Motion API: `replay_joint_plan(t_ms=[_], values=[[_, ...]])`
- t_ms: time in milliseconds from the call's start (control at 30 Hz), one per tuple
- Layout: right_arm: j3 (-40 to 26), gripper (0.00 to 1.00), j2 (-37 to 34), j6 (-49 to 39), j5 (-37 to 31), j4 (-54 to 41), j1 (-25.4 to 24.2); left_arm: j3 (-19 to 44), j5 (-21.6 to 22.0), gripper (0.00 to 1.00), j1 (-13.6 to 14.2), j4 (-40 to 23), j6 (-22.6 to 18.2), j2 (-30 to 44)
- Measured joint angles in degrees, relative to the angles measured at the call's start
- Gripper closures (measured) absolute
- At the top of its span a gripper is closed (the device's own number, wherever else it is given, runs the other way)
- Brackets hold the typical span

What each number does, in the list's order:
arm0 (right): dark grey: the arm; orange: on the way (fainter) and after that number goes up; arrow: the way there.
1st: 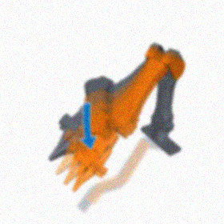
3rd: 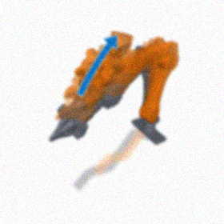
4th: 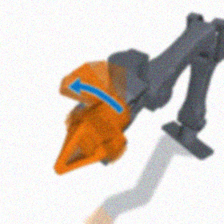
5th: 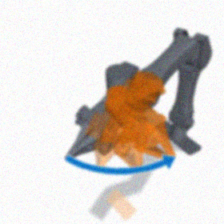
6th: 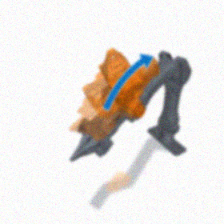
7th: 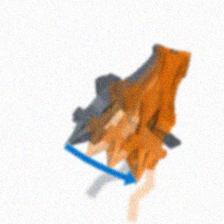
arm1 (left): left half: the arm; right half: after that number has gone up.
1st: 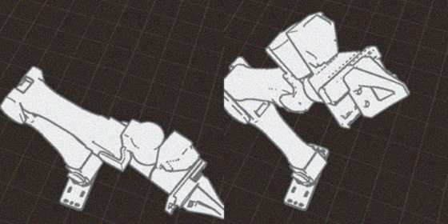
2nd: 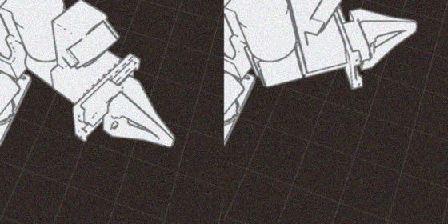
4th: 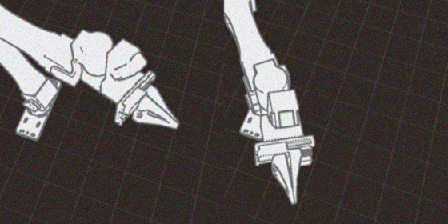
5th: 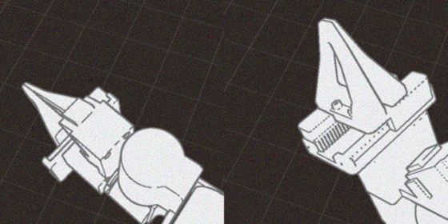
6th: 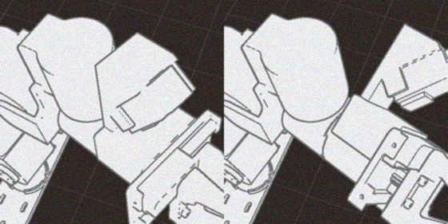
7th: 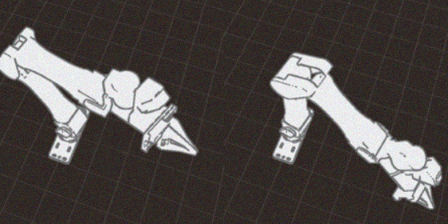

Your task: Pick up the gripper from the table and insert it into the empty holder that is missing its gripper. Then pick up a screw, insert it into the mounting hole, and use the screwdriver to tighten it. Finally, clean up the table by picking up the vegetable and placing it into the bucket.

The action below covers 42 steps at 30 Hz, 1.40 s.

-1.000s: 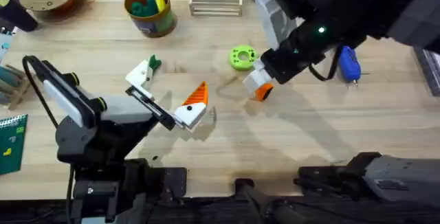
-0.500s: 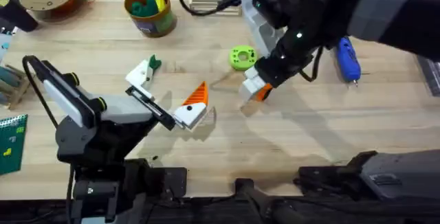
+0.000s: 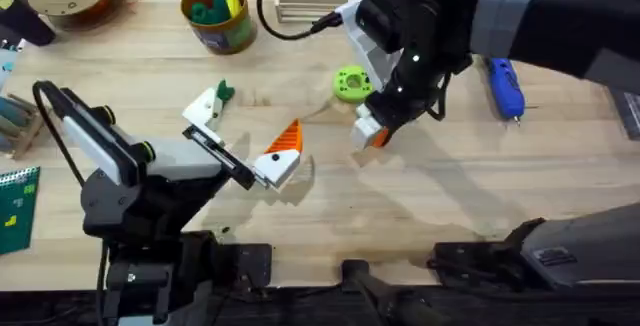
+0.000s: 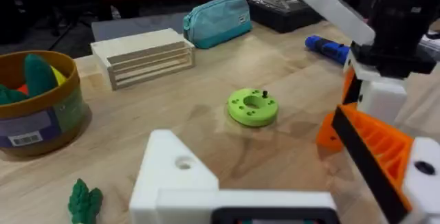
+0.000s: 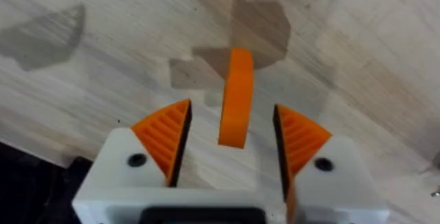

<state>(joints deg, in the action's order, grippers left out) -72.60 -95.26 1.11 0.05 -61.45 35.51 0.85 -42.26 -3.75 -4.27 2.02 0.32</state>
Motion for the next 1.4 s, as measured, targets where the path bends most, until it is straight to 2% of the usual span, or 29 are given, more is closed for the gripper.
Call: replay_joint_plan(t_ms=[100,500,633,800,1100,1400], values=[[0.00,0.346,0.00,0.10,0.00,-0.65,0.00,-0.01,0.01,0.006,0.00,0.00,-0.01,0.00],[0.00,0.493,0.00,0.61,0.02,-1.87,0.00,-0.01,0.00,0.006,0.00,0.00,-0.02,0.00],[0.33,0.495,0.00,0.85,0.02,0.45,0.00,-0.01,0.02,0.006,0.00,0.00,-0.02,-0.02],[4.30,0.483,0.07,1.89,0.02,4.79,0.11,-0.01,0.02,0.006,0.00,0.00,0.00,0.00],[5.70,0.483,0.39,3.01,0.02,5.37,0.11,0.01,0.01,0.006,0.00,0.00,0.00,-0.01],[5.75,0.481,7.15,3.84,0.02,5.27,-0.07,0.01,0.00,0.006,0.00,0.00,0.00,0.00]])
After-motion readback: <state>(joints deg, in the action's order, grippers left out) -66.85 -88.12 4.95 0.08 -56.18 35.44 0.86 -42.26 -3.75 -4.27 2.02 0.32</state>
